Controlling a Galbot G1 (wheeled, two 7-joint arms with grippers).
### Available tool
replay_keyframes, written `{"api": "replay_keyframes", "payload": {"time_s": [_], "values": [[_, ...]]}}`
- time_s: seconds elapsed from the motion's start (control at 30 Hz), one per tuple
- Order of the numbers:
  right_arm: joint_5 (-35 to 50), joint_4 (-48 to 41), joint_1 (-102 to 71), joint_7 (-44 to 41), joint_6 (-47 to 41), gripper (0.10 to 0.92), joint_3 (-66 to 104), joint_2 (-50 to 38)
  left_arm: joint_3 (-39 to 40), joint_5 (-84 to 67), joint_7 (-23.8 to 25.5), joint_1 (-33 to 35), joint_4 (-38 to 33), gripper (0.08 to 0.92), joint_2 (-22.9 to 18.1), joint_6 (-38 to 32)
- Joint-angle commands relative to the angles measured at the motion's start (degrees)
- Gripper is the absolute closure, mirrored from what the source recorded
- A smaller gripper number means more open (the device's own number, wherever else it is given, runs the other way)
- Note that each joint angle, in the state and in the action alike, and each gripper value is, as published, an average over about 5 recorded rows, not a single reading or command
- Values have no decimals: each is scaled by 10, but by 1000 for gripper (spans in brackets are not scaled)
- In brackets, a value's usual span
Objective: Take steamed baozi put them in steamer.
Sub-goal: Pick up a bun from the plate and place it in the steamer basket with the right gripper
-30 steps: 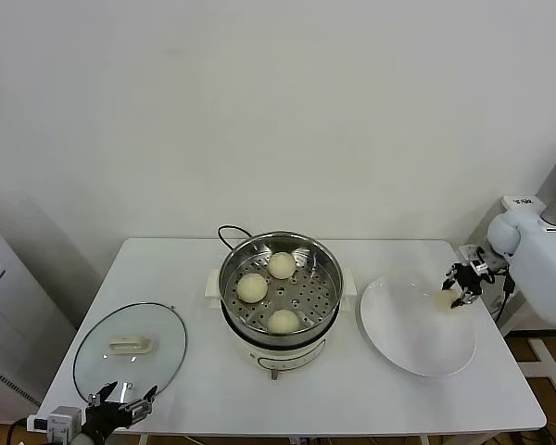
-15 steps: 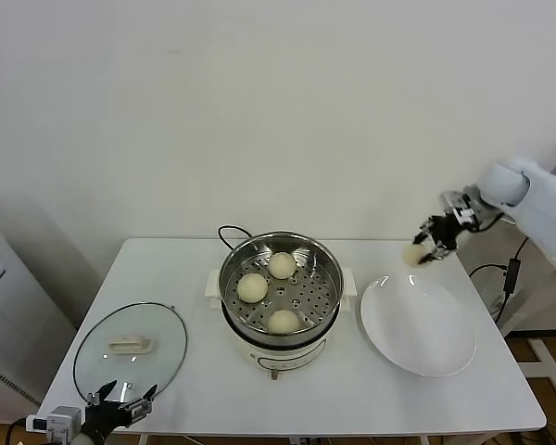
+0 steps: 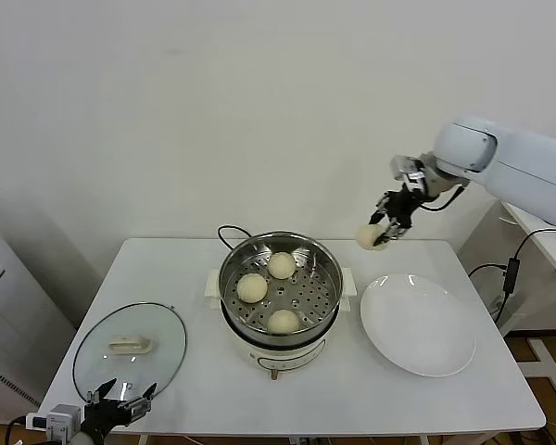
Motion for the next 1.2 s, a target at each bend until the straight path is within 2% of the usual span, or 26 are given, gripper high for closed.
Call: {"api": "replay_keyframes", "payload": {"time_s": [0.03,0.3,0.53,1.2], "values": [[145,41,58,77,-103,567,-66,90,1,0,0,-1,1,177,0,0],[152,66,18,120,-128,567,-62,109,2,-1,0,0,2,177,-1,-1],[121,87,-24,154,-141,567,-58,103,0,-2,1,0,2,177,0,-3],[70,75,-126,184,-146,565,-18,105,2,-2,1,0,5,177,-3,-3]]}}
